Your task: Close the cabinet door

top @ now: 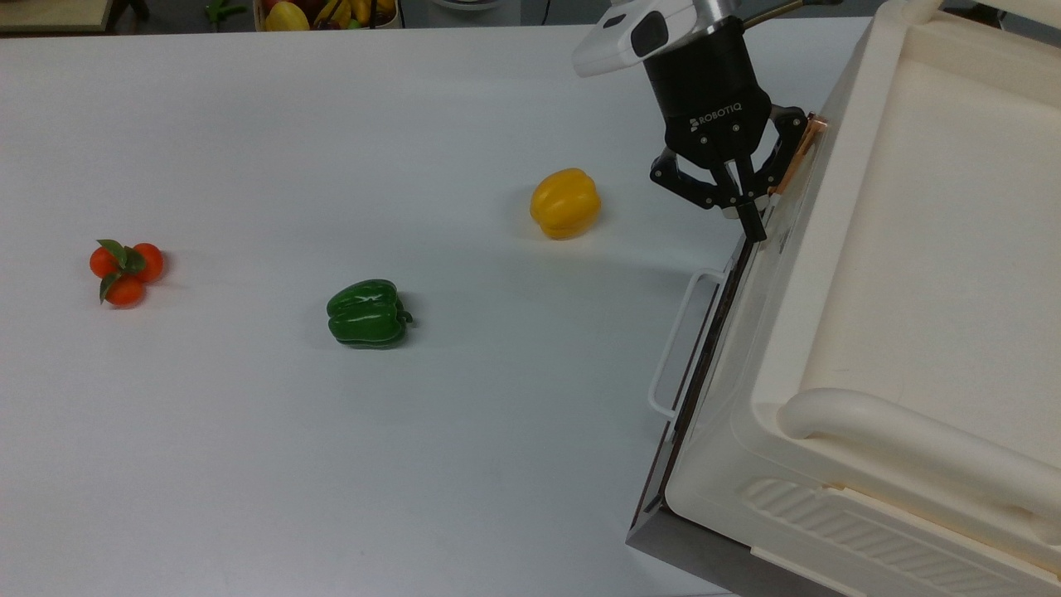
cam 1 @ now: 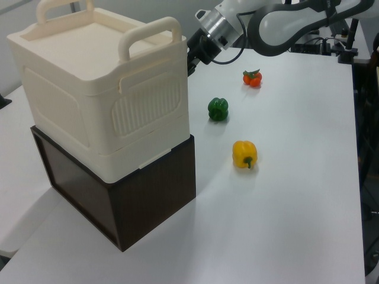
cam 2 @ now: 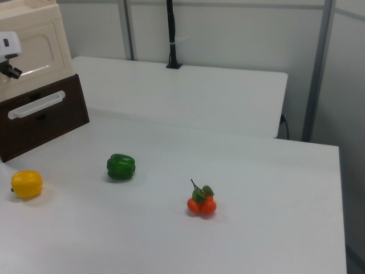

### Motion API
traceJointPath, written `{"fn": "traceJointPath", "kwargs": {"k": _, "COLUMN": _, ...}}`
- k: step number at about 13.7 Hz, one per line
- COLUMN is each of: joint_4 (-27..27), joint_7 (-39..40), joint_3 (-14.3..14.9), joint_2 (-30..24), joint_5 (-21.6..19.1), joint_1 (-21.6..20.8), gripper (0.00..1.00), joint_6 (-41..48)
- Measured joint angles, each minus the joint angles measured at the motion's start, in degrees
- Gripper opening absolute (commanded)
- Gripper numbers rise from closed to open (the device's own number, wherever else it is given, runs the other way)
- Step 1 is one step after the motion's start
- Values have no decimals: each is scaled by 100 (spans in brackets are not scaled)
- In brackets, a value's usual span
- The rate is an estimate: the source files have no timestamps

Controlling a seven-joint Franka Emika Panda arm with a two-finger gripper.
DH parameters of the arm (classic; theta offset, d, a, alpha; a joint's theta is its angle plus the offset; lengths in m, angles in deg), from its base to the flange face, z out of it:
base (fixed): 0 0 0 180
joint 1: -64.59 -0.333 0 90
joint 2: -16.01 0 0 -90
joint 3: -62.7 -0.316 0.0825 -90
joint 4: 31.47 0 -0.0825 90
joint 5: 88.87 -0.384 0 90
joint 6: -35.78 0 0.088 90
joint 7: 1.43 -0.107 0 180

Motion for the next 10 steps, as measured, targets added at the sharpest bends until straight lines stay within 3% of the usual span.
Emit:
{"fn": "traceJointPath", "kwargs": {"k": 5, "joint_4": -1, "joint_7": -10, "joint_3": 2, "joint_2": -59, "joint_5": 5, "joint_1": 64, "gripper": 0, "joint_6": 10}}
{"fn": "traceJointPath", "kwargs": {"k": 7, "joint_4": -43, "joint_7": -11, "joint_3": 12, "joint_2": -183, "joint_5": 5, "joint_1": 321, "gripper": 10, "joint_6": 548}}
{"fn": "traceJointPath", "kwargs": {"k": 8, "joint_4": -45, "joint_7": -11, "joint_3": 26, "joint_2": -259, "joint_5": 21, "joint_1": 441, "gripper": 28, "joint_6": 949}}
{"fn": "traceJointPath", "kwargs": {"k": 9, "joint_4": -44, "joint_7": -11, "joint_3": 72, "joint_2": -363, "joint_5": 80, "joint_1": 550, "gripper": 53, "joint_6": 1430}}
{"fn": "traceJointPath", "kwargs": {"k": 10, "joint_4": -43, "joint_7": -11, "joint_3": 163, "joint_2": -492, "joint_5": 168, "joint_1": 632, "gripper": 68, "joint_6": 1919}}
